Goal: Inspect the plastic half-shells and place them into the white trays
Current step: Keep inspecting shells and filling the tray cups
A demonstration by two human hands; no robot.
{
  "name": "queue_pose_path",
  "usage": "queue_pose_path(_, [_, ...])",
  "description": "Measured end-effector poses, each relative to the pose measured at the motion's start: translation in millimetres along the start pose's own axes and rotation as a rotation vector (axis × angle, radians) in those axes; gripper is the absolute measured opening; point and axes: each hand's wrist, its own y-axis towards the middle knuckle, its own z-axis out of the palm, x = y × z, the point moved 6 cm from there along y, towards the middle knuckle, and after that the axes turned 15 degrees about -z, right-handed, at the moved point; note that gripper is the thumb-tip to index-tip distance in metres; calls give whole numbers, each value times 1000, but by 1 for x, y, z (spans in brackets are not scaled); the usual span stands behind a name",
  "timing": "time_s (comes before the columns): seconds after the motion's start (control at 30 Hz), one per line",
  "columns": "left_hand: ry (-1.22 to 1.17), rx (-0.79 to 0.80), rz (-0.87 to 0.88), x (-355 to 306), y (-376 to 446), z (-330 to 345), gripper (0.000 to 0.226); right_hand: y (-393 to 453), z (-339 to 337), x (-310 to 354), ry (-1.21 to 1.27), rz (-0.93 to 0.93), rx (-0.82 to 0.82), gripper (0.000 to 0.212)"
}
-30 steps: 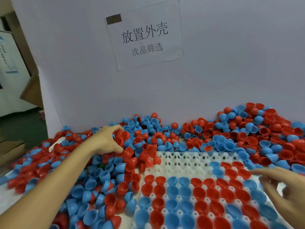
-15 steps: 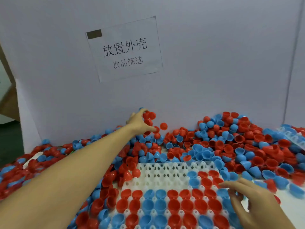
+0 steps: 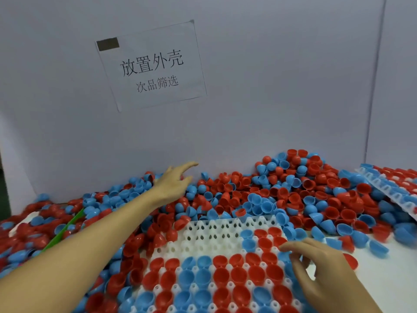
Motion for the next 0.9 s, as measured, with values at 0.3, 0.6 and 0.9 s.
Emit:
queue_pose_path(0.3, [-34,-127,-267,108,-145,-8,22,-8,-7,-6,-191,286,111,18])
queue_pose_path(0.6, [175,41,-375,91,-129,25,60,-11,11,-19,-2,442,150,45])
queue_pose_path(0.9, [196,-14,-373,90,-113,31,45,-18,22,-39,188,637,77,43])
